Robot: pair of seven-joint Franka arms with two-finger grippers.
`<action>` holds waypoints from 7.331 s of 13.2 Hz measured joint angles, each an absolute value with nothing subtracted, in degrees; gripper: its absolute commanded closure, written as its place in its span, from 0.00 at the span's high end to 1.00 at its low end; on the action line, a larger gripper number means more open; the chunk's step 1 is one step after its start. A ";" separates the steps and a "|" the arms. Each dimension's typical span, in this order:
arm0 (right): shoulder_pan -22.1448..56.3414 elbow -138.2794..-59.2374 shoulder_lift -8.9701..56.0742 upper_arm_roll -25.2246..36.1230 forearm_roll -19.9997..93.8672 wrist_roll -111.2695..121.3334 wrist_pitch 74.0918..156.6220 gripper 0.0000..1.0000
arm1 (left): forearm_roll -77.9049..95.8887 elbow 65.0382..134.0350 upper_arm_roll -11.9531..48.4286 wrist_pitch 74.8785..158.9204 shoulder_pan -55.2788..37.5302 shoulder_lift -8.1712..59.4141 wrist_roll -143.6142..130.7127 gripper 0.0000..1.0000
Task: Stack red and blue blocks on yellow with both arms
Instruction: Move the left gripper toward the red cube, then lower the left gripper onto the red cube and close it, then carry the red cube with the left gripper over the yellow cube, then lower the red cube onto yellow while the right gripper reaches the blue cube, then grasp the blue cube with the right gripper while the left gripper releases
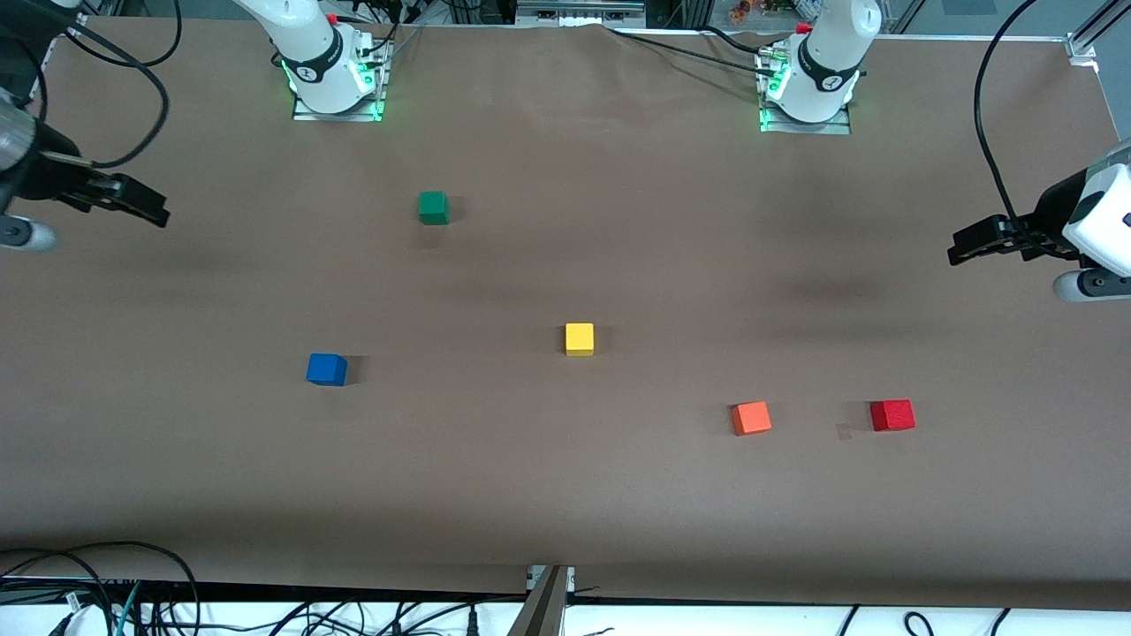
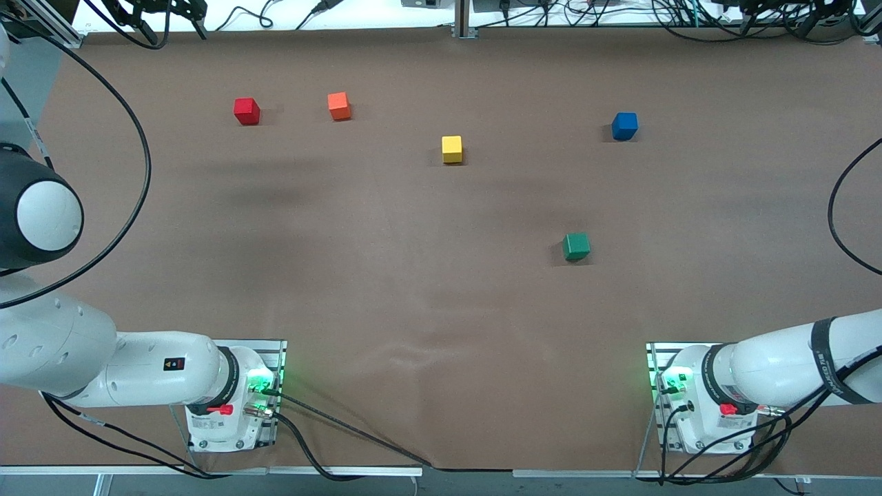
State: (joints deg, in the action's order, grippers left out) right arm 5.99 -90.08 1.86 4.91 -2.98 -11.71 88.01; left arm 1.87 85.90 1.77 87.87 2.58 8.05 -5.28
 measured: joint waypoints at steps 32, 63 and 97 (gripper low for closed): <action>5.96 -89.93 2.34 5.57 -2.12 -11.91 90.15 1.00 | -0.26 89.72 1.44 130.31 7.34 41.29 1.71 1.00; 5.87 -89.99 5.93 5.66 -0.84 -11.95 93.33 1.00 | 0.95 75.07 3.76 118.16 -36.25 41.64 -29.60 0.00; 10.82 -96.83 38.02 4.71 8.28 5.92 130.53 0.94 | 0.86 74.28 2.32 121.59 -39.49 47.24 -36.83 0.00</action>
State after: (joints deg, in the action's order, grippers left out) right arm 10.82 -96.83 38.02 4.71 8.28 5.92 130.53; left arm 0.86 74.28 2.32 121.59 -39.49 47.24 -36.83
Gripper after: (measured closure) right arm 0.004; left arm 0.436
